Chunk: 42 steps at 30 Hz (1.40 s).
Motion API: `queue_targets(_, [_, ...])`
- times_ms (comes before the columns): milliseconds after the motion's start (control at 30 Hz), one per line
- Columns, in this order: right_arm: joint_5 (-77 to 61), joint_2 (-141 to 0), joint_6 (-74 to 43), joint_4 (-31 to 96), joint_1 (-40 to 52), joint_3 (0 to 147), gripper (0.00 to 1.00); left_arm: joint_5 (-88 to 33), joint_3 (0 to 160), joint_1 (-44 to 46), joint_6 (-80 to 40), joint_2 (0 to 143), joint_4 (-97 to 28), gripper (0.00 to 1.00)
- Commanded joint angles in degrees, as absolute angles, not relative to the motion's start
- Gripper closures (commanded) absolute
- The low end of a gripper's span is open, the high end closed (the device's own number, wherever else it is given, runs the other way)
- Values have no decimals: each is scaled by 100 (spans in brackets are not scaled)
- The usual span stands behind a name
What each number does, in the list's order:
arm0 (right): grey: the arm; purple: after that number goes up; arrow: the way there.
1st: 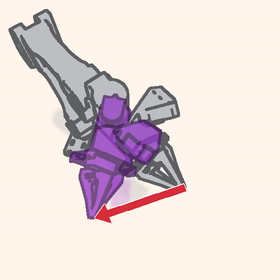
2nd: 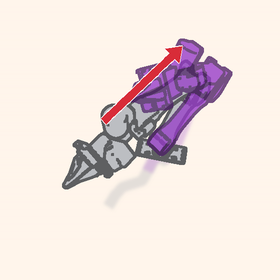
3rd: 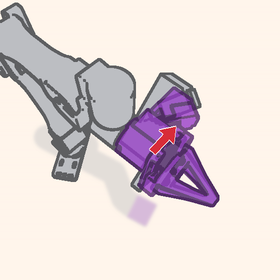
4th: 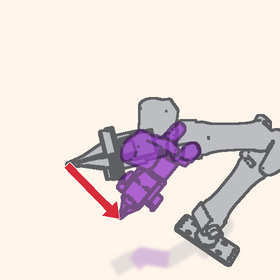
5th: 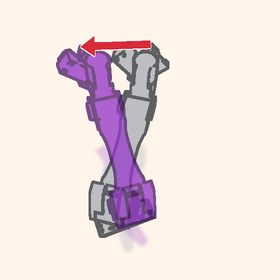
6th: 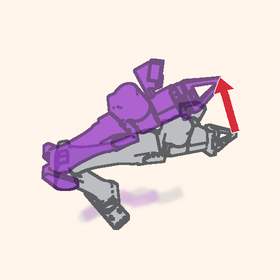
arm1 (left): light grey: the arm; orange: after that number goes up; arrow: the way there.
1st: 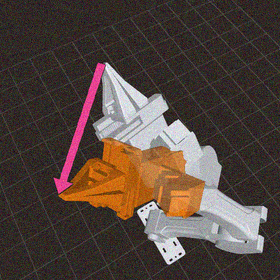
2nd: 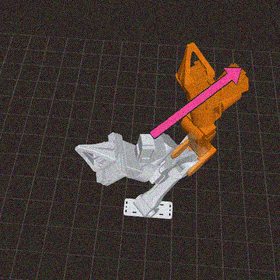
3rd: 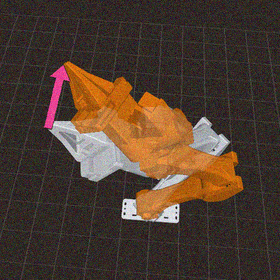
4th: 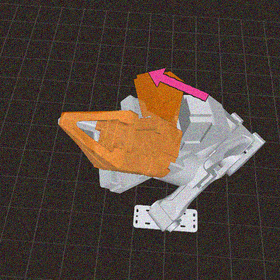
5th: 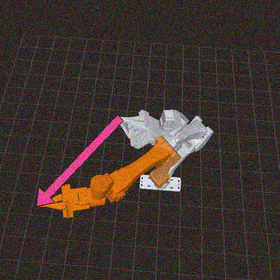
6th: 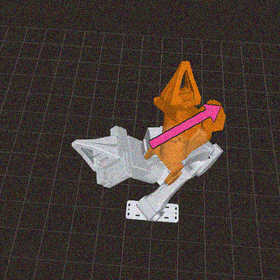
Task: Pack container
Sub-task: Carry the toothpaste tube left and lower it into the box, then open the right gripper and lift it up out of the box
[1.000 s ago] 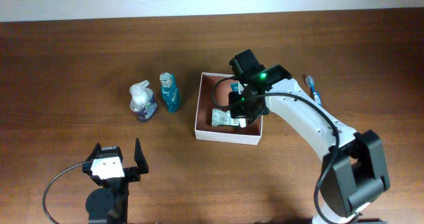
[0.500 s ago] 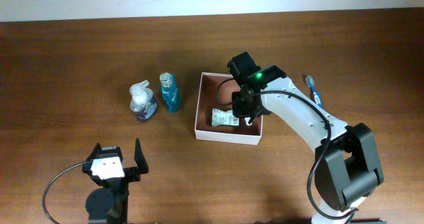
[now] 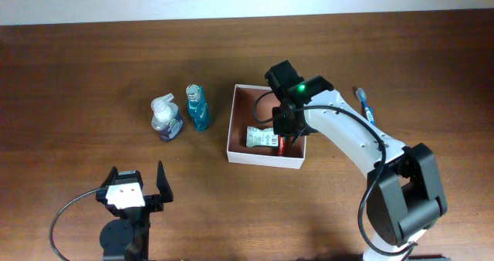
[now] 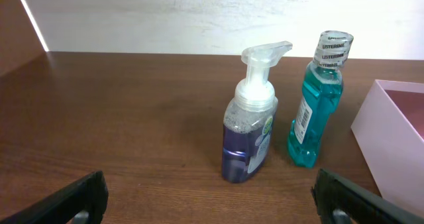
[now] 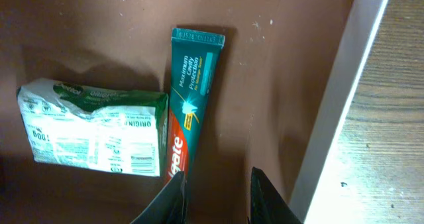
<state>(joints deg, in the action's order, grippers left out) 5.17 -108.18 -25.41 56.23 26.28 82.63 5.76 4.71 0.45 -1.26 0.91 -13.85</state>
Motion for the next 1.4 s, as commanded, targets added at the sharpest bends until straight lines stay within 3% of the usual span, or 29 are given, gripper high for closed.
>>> queue_targets(0, [814, -10442, -2427, 5697, 2613, 8506, 76, 473, 421, 14, -36, 62, -1347, 1])
queue_targets(167, [1085, -10276, -2429, 5725, 2598, 8508, 96, 473, 421, 14, -36, 62, -1350, 1])
queue_targets(700, [716, -10276, -2902, 5798, 1682, 8460, 96, 473, 421, 14, -36, 62, -1350, 1])
queue_targets(1367, [322, -10825, -2947, 4646, 1612, 8460, 96, 473, 421, 14, -36, 62, -1350, 1])
